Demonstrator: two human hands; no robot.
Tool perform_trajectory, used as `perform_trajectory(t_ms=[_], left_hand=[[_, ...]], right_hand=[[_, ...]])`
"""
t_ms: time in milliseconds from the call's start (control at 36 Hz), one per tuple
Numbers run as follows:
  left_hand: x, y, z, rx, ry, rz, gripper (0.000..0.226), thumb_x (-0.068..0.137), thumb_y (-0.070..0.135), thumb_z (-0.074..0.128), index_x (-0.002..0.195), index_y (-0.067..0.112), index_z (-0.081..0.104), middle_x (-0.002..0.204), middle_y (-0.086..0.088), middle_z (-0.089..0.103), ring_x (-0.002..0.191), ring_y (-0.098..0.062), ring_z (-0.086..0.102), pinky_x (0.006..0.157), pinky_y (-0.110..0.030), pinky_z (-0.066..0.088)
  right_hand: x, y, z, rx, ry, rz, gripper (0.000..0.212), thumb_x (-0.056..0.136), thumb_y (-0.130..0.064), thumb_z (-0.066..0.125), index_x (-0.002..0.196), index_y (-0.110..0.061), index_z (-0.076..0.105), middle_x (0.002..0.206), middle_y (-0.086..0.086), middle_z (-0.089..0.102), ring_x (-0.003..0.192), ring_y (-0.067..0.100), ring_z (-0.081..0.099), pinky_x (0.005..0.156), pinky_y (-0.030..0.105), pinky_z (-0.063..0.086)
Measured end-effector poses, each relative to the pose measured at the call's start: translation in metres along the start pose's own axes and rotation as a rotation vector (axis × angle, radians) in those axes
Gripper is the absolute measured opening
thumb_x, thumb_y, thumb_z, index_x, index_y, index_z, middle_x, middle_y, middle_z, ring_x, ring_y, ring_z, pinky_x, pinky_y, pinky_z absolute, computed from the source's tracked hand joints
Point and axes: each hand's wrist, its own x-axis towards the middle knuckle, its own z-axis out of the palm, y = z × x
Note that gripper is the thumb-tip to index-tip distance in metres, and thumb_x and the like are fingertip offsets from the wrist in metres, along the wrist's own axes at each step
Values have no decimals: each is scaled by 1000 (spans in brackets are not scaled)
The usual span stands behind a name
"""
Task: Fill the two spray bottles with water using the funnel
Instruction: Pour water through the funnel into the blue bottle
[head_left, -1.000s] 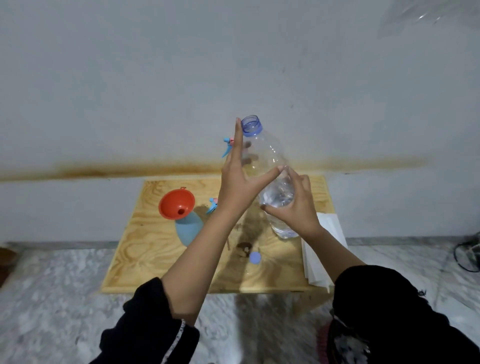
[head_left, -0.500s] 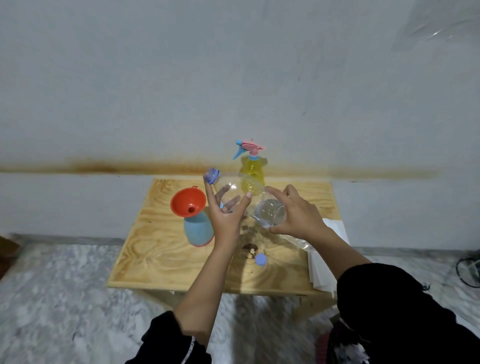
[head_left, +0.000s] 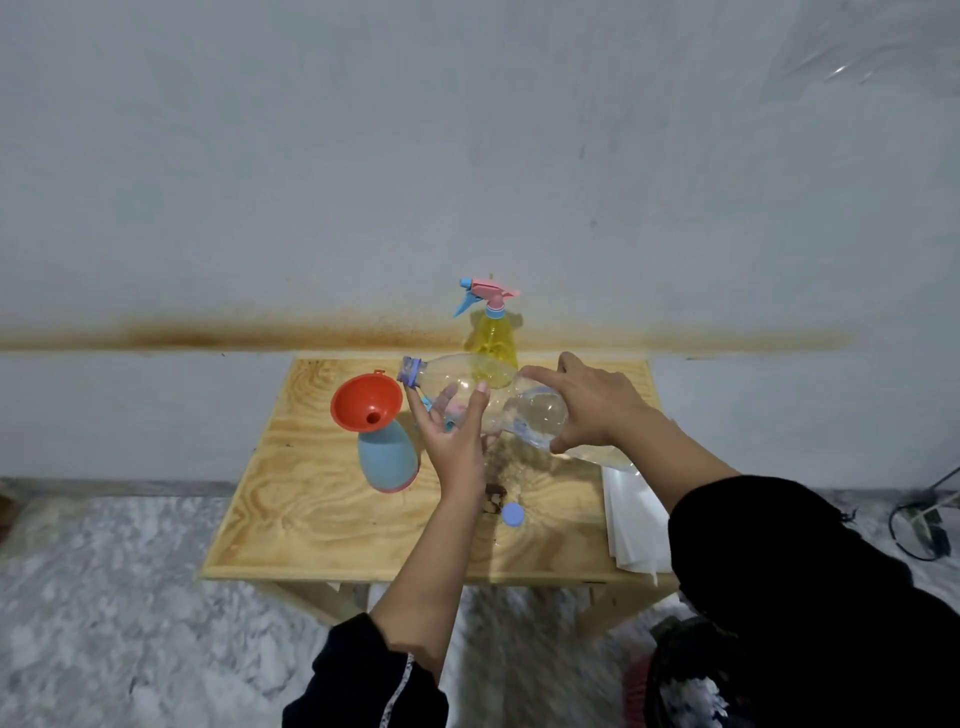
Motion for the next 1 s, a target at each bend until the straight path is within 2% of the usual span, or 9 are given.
perform_trajectory(t_ms=[111,222,333,500,611,750,833,917,1000], left_hand=[[3,3,-2,-38,13,-6,90,80,21,74,147,37,16,126,1,53,106,-21,64,56,-28,56],[4,1,-4,-75,45,-7,84,82,20,72,146,36,21,131,3,50,90,-10,68,54,-27,55],[5,-2,-4,-84,63,-11,81,80,24,75,143,41,26,146,7,33,106,-17,63,56,-29,56],[5,-4,-7,-80,81,-23,80,81,24,74,145,36,26,145,8,31,107,-13,58,64,-35,59],[4,-5,-8,-115,73,-39,79,82,21,72,146,32,27,116,20,50,97,-8,65,65,-39,59],[5,-6,-10,-118,72,-58,77,80,23,74,142,36,31,135,5,43,103,-14,63,61,-36,58],[5,-6,-12,-135,73,-52,74,82,21,72,142,35,31,121,13,49,94,-8,65,59,-34,57],[7,-6,-13,-142,66,-53,74,81,23,74,141,36,32,128,4,50,101,-18,65,55,-32,56],[8,-4,-13,-135,78,-54,72,81,23,73,140,35,34,125,6,51,96,-12,65,53,-30,54]], right_hand=[[4,-6,-8,-55,-15,-14,97,63,-43,78,141,-42,20,120,4,41,94,25,56,63,31,37],[7,-11,-14,-104,-41,-29,100,63,-45,79,142,-42,18,123,5,41,97,26,57,64,32,37],[7,-14,-16,-133,-58,-33,100,63,-46,79,143,-41,17,126,6,40,99,28,57,67,32,36],[6,-17,-17,-155,-84,-26,102,63,-47,79,143,-41,16,127,5,40,98,26,57,67,32,35],[4,-19,-17,-171,-88,-20,101,63,-47,79,143,-40,17,127,5,40,99,27,58,68,32,35],[4,-22,-18,-168,-97,-10,100,64,-47,79,143,-40,18,128,5,40,100,27,58,68,32,36],[5,-23,-18,-169,-100,-8,100,64,-47,79,143,-41,18,128,5,40,100,27,58,69,32,37],[5,-25,-18,-161,-98,-6,99,64,-46,78,143,-40,18,128,5,39,101,27,57,69,32,36],[4,-27,-17,-149,-93,-2,99,64,-45,79,143,-40,19,129,6,39,102,28,57,69,33,38]])
